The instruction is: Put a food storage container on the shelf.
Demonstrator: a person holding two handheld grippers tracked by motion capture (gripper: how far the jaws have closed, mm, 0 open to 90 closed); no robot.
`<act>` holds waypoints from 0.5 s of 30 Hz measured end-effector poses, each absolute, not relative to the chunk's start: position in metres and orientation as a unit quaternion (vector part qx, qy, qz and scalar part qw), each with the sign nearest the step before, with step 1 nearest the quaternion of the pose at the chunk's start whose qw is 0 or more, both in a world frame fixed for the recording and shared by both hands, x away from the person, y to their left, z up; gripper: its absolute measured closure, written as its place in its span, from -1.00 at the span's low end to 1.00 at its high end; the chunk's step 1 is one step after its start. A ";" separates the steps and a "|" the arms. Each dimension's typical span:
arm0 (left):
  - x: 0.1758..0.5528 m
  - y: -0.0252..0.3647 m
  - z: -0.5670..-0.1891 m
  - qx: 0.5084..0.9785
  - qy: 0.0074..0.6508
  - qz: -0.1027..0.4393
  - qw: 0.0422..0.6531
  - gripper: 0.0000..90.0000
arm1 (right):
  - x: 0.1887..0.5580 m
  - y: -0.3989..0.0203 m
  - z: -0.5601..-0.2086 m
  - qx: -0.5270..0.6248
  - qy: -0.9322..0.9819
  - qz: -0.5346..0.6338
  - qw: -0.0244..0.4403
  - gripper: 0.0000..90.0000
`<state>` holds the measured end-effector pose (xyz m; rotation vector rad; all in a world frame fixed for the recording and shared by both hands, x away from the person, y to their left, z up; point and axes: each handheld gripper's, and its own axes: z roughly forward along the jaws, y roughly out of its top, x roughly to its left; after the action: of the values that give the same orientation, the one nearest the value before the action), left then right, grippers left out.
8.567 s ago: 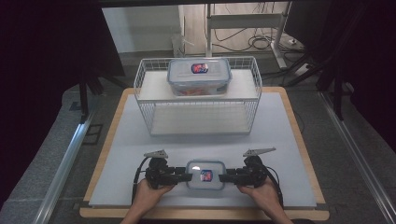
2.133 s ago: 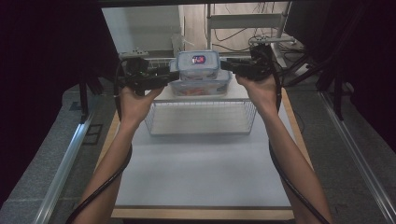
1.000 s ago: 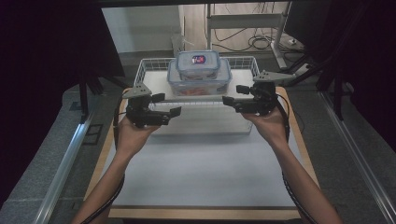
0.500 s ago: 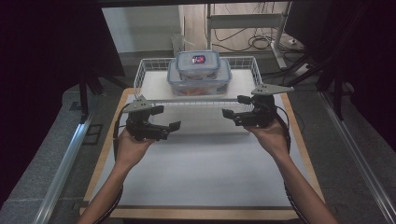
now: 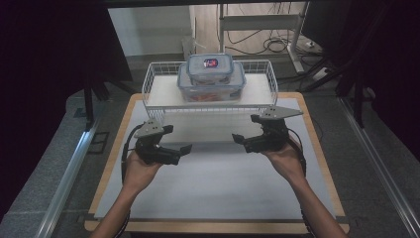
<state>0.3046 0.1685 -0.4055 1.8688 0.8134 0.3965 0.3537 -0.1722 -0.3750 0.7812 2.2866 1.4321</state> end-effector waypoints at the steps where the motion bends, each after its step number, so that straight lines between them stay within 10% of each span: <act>1: 0.303 0.168 -0.408 0.775 0.338 0.164 0.508 -0.90 | 0.353 -0.172 -0.377 0.273 0.804 0.502 0.165 -0.87; 15: 0.290 0.168 -0.439 0.778 0.340 0.169 0.501 -0.91 | 0.339 -0.175 -0.404 0.266 0.812 0.491 0.168 -0.91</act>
<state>0.2898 0.1684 -0.4392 1.8801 0.8208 0.4090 0.3387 -0.1748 -0.4037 0.7577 2.3108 1.3972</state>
